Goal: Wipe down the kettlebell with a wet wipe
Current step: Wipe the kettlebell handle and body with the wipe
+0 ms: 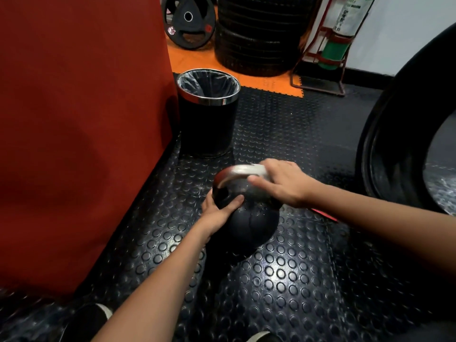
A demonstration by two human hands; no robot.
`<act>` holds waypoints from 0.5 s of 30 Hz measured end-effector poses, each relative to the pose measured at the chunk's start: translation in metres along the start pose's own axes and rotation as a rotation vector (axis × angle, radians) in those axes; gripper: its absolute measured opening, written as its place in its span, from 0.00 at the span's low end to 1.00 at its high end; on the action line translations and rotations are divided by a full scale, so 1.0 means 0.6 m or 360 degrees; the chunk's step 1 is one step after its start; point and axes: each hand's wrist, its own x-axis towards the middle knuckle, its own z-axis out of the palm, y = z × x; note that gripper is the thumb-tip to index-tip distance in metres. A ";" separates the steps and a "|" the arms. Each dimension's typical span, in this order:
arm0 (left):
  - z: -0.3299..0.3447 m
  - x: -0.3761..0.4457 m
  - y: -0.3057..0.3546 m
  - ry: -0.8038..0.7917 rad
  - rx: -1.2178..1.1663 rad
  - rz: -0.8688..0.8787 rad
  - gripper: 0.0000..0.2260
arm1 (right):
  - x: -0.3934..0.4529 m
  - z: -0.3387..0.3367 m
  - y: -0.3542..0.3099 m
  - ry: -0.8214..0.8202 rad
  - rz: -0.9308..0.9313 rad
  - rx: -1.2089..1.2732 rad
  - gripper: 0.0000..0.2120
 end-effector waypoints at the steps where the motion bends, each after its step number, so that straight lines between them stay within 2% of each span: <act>1: -0.001 -0.001 0.001 -0.0014 -0.0005 0.0000 0.48 | -0.008 -0.006 0.011 -0.0053 0.0101 0.0077 0.31; 2: -0.002 -0.002 0.000 -0.0029 -0.0007 -0.0007 0.48 | -0.012 -0.007 0.017 -0.0082 0.0199 0.0160 0.27; 4: -0.004 0.001 -0.001 -0.0040 -0.0019 -0.0016 0.49 | -0.006 -0.007 0.008 -0.0071 0.0285 0.0195 0.29; 8: -0.002 0.005 -0.005 -0.0015 -0.0006 0.0015 0.48 | 0.026 0.013 -0.048 0.0031 0.0029 -0.0115 0.47; 10: 0.000 0.006 -0.006 -0.0016 0.0010 0.0027 0.47 | 0.030 0.023 -0.058 0.0050 -0.0057 -0.0205 0.50; 13: 0.000 0.005 -0.003 -0.0012 0.0027 0.0003 0.47 | 0.013 0.023 -0.026 0.0098 -0.0183 -0.0168 0.46; 15: 0.000 0.003 -0.001 -0.0047 -0.0010 -0.0015 0.49 | -0.007 0.021 0.022 0.0090 -0.0112 -0.0038 0.41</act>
